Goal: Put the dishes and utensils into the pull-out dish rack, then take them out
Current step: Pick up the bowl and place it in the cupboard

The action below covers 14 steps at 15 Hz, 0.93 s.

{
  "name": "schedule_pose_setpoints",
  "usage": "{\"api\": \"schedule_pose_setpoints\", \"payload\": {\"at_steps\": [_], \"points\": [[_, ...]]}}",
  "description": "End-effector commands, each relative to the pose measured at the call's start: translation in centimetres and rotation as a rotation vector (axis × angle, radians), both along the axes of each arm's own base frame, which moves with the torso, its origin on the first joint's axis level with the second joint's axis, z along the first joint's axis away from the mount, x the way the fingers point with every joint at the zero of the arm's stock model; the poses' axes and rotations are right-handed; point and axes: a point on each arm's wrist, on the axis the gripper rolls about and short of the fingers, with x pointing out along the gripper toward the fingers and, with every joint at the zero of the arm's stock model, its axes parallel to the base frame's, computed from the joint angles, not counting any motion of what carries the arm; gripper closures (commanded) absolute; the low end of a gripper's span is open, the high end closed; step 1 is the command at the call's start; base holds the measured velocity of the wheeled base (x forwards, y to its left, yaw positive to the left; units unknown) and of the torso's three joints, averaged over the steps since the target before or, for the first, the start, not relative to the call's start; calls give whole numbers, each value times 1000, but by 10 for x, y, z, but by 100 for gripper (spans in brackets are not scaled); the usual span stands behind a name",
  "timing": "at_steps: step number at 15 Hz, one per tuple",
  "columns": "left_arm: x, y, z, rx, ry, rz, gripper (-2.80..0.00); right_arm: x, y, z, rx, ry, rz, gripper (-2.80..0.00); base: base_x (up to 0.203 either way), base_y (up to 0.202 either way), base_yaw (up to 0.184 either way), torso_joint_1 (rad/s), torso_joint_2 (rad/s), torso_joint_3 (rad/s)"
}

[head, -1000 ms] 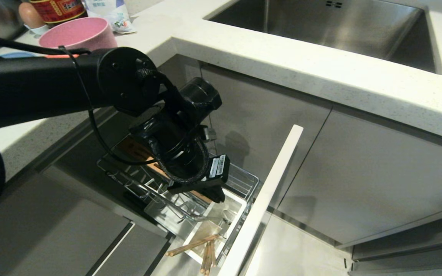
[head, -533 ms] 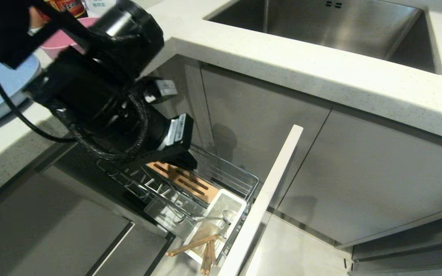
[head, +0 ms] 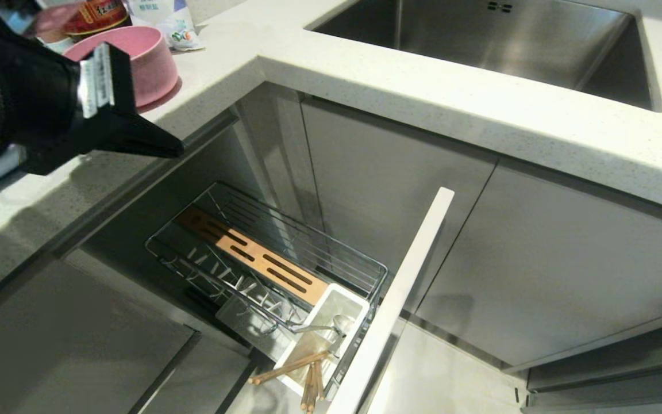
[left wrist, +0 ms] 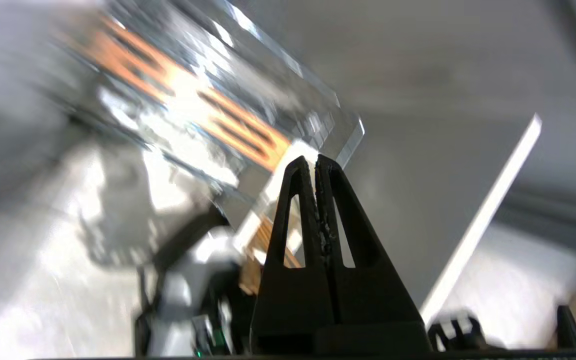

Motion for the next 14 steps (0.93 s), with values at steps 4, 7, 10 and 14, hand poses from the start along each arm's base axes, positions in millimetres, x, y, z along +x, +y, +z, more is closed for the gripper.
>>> {"api": "schedule_pose_setpoints", "payload": {"at_steps": [4,7,10,14], "points": [[-22,22,29,80,-271,-2,0,0,0,0,0,-5,0,0,0,0,0,0,0,0],[-23,24,42,139,-410,6,0,0,0,0,0,-4,0,0,0,0,0,0,0,0],[-17,23,44,237,-451,57,0,0,0,0,0,-3,0,0,0,0,0,0,0,0],[-4,17,48,292,-517,55,-280,0,0,0,0,-3,0,0,0,0,0,0,0,0]]}}
